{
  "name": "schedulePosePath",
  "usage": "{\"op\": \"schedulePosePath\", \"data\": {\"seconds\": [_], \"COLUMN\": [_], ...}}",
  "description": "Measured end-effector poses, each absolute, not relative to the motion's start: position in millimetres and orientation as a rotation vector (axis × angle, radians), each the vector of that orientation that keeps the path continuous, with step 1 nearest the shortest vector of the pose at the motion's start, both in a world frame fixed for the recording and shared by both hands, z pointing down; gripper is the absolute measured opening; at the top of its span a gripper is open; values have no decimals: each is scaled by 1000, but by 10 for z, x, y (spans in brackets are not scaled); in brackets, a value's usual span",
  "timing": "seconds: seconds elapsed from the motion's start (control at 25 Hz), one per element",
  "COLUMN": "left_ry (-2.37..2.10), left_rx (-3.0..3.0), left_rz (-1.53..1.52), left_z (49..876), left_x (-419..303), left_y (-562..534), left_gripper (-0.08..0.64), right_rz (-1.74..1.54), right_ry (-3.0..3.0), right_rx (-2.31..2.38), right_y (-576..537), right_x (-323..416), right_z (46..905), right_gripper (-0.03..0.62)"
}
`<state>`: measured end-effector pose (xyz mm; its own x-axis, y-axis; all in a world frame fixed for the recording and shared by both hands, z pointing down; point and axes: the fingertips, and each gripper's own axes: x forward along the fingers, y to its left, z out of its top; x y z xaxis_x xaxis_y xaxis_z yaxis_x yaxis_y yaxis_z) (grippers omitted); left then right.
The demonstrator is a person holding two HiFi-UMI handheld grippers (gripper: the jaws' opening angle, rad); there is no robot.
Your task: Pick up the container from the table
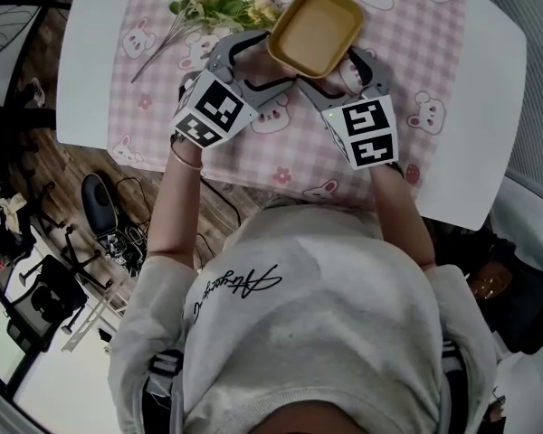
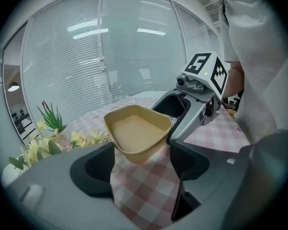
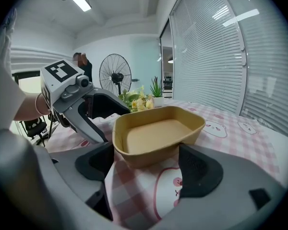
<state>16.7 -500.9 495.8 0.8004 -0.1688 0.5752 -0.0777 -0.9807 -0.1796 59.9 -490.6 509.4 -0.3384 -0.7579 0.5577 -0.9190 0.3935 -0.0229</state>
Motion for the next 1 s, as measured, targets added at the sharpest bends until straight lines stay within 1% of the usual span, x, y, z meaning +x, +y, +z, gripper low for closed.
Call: {"op": "schedulePosePath", "data": {"seconds": [0.12, 0.24, 0.32, 0.52, 0.64, 0.8, 1.0], "left_ry": [209, 224, 248, 288, 326, 363, 388], "left_rx": [-2845, -2894, -2935, -2942, -2919, -2938, -2938], "left_rz": [-929, -903, -880, -872, -884, -869, -853], "left_z": [4963, 4938, 4917, 4920, 4922, 4885, 4817], "left_x": [177, 194, 206, 204, 191, 181, 182], "left_y": [-5022, -5032, -5038, -5026, -5028, -5011, -4980], "left_gripper": [356, 337, 308, 301, 279, 272, 272], "right_rz": [465, 463, 454, 443, 409, 386, 379], "right_ry": [-2181, -2171, -2161, -2163, -2172, -2182, -2195], "right_rx": [1437, 1442, 1445, 1446, 1448, 1443, 1449], "right_y": [-4910, -4911, -4911, -4910, -4912, -4912, -4889], "right_x": [606, 613, 618, 621, 627, 622, 621], "right_z": [5098, 5104, 5117, 5098, 5018, 4951, 4863], "right_gripper": [396, 390, 388, 383, 382, 370, 370]}}
